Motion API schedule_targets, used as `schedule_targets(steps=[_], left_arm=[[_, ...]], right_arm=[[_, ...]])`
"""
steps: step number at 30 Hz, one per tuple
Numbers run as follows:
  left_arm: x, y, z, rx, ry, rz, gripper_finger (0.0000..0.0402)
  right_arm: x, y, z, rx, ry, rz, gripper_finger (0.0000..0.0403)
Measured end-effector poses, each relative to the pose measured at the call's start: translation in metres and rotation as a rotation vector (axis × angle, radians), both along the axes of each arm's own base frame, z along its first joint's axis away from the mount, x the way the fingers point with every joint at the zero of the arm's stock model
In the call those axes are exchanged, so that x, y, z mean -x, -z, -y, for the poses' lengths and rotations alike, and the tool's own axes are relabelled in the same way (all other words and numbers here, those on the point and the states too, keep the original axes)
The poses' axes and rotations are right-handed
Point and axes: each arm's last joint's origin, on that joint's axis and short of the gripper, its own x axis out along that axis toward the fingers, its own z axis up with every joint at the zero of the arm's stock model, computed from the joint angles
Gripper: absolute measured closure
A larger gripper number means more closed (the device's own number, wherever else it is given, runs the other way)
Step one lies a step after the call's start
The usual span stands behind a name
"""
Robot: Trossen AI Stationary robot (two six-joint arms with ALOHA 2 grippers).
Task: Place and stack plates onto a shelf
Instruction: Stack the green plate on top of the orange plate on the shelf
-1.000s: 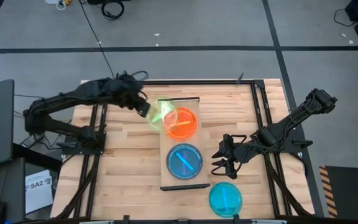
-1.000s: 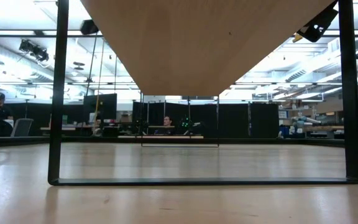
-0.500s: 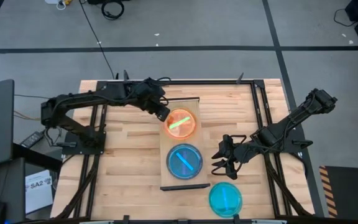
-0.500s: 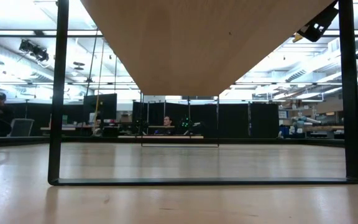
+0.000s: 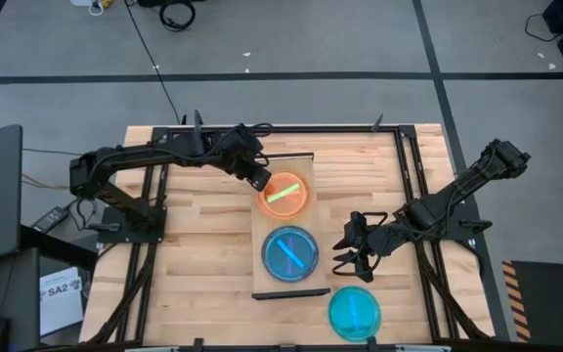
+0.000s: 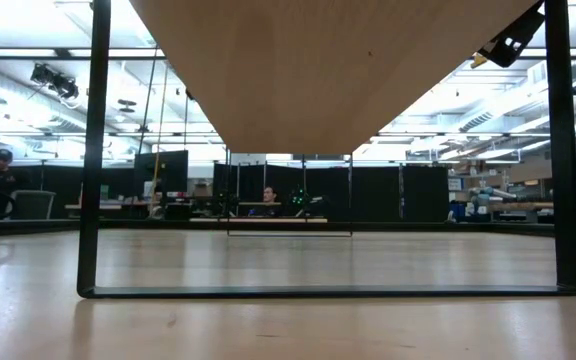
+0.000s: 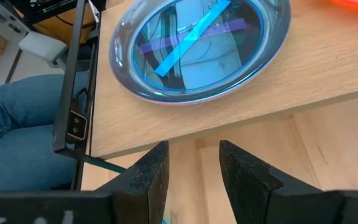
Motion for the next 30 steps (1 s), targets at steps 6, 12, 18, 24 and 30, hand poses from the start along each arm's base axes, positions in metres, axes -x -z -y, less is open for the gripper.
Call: schedule_targets(steps=[6, 12, 18, 24, 30], left_arm=[[0.0005, 0.0001, -0.0014, -0.003, -0.008, -0.002, 0.0395], [0.0006, 0.0001, -0.002, -0.025, -0.018, -0.008, 0.0392], [0.0007, 0.0001, -0.0026, -0.071, 0.006, -0.017, 0.0376], [0.0007, 0.0001, -0.0026, -0.071, 0.007, -0.017, 0.0367], [0.0007, 0.0001, -0.0025, -0.07, 0.007, -0.017, 0.0349]], right_arm=[[0.0, 0.0, 0.0, 0.004, -0.003, 0.001, 0.0256], [0.0, -0.0001, 0.0, 0.004, -0.004, 0.001, 0.0256], [0.0, -0.0001, 0.0, 0.005, -0.004, 0.002, 0.0256], [-0.0001, -0.0001, 0.0, 0.005, -0.005, 0.002, 0.0256], [-0.0001, -0.0001, 0.0, 0.005, -0.005, 0.002, 0.0256]])
